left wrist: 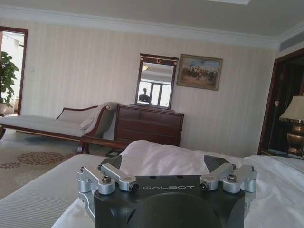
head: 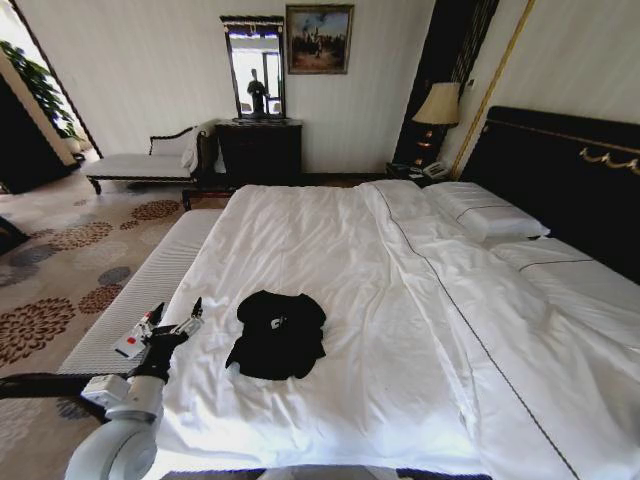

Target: Fold the clothes on the bed.

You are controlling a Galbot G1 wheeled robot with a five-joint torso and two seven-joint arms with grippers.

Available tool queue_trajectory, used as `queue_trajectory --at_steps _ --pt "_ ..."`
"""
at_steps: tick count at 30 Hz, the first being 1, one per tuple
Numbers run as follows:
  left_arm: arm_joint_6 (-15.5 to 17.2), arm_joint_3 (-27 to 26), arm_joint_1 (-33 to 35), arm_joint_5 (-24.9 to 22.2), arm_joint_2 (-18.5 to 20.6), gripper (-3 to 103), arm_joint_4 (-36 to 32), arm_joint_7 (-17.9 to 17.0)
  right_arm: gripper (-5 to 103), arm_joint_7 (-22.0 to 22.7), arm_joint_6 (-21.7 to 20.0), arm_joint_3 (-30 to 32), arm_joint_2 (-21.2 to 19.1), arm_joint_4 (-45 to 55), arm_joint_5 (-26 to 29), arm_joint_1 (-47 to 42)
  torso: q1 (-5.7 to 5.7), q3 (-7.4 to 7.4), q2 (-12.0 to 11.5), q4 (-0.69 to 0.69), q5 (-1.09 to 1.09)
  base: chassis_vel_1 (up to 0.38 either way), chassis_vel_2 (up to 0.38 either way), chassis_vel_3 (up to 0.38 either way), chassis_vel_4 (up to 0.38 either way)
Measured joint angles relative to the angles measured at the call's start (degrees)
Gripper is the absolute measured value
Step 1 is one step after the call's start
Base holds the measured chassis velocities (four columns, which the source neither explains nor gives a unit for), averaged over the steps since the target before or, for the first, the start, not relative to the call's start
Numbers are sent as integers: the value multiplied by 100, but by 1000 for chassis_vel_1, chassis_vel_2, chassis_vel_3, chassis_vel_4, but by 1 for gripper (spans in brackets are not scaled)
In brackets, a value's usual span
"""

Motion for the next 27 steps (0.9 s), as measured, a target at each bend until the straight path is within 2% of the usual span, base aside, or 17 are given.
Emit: queue_trajectory --at_steps 11,20,25,26,27 --pt "29 -10 -26 -2 51 98 -17 -32 2 -5 153 270 -265 -1024 -185 203 0 0 0 4 2 0 0 0 0" --pt "29 11 -34 29 41 98 -15 -33 2 -43 261 391 -368 -1465 -185 321 1 0 0 3 0 0 0 0 0" --pt "31 -22 -11 20 40 98 -38 -33 0 -2 291 404 -332 -1532 -191 360 1 0 0 -1 -2 0 0 0 0" --pt "31 -33 3 16 39 98 -39 -33 10 52 303 434 -293 -1549 -184 358 1 0 0 -12 -7 0 0 0 0" --pt "31 -34 10 15 35 98 -39 -30 10 68 312 447 -264 -1550 -181 349 0 0 0 -17 -7 0 0 0 0"
